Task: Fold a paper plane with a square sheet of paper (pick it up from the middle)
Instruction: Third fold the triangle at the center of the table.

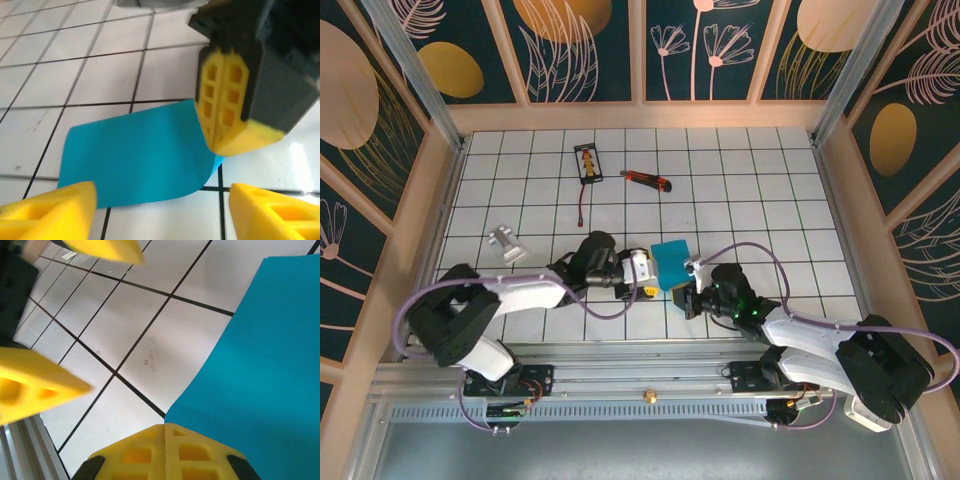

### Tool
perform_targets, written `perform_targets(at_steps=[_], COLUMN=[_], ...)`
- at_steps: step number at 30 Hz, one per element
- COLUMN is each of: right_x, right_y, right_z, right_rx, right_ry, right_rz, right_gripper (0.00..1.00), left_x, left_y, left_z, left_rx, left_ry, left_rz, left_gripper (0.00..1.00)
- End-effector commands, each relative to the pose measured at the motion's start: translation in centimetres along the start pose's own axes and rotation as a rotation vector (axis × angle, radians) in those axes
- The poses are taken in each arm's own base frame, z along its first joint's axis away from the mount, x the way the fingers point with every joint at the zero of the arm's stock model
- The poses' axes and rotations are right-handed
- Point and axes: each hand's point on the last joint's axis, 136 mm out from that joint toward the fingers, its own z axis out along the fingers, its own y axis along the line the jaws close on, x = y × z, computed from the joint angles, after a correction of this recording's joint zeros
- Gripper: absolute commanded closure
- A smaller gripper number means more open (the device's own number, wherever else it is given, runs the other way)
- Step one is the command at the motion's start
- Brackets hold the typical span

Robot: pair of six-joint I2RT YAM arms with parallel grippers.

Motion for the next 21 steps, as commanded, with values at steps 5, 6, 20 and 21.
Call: perform_targets(at_steps=[5,6,20,21], right_x=[-1.3,-1.3,-0.6,-0.6], right_y=[1.7,1.8,0.8,0.7], right_z=[-0.2,-0.2,0.4,0.4], right_rx=[-0.082,-0.085,-0.035,-0.031], right_ry=[-0.064,-0.068,-0.073,-0.073], right_rz=[0.113,0.120,0.195,0.200], right_gripper=[1.00,1.00,1.00,1.00], left_x=[-2.9,-2.3,3.1,3.8], left_y=[8.1,8.4,6.1,5.9], left_z=[-0.4,0.7,10.0,10.3], left_rx=[-0.344,-0.343,-0.106,-0.103], left_ry=[-0.084,-0.032,0.300,0.327], left_rz=[-0.617,-0.697,-1.065,-1.070], left_gripper=[0.32,0.35,0.84,0.86])
